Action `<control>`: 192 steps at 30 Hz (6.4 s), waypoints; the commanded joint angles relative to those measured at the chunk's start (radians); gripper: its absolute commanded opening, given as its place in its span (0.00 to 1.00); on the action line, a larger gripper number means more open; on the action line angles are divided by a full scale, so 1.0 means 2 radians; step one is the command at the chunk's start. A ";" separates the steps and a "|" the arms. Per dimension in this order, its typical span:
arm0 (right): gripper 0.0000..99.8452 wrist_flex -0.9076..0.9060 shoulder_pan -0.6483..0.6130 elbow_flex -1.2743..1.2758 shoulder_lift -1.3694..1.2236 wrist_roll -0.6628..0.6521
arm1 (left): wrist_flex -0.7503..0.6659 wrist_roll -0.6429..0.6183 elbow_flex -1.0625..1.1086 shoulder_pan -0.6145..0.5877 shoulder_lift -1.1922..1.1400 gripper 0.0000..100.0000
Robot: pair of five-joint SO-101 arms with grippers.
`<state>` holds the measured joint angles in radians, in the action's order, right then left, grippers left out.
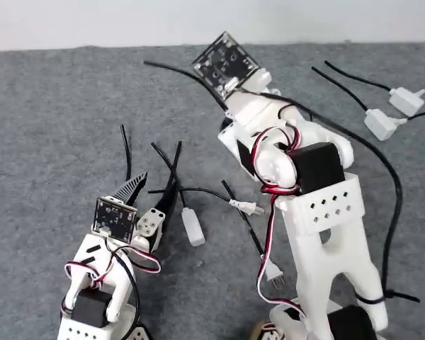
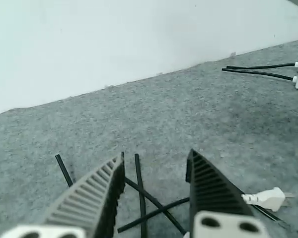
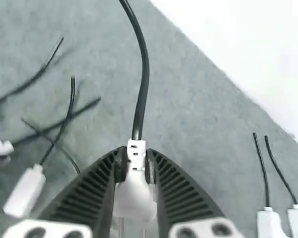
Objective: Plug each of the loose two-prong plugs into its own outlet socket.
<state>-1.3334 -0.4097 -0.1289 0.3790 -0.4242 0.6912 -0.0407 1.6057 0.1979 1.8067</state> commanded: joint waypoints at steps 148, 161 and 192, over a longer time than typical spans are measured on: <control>0.01 0.032 -0.175 0.173 -0.168 0.198 | -0.005 0.064 0.030 -0.259 0.006 0.19; 0.01 -0.007 -0.126 0.173 -0.081 0.166 | -0.005 0.064 0.030 -0.259 0.006 0.19; 0.01 -0.016 -0.109 0.254 -0.065 0.130 | -0.005 0.064 0.030 -0.259 0.006 0.19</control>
<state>-1.3993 -0.6183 0.3851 0.2025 -0.1511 0.6820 0.0790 1.6809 -0.3222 1.8067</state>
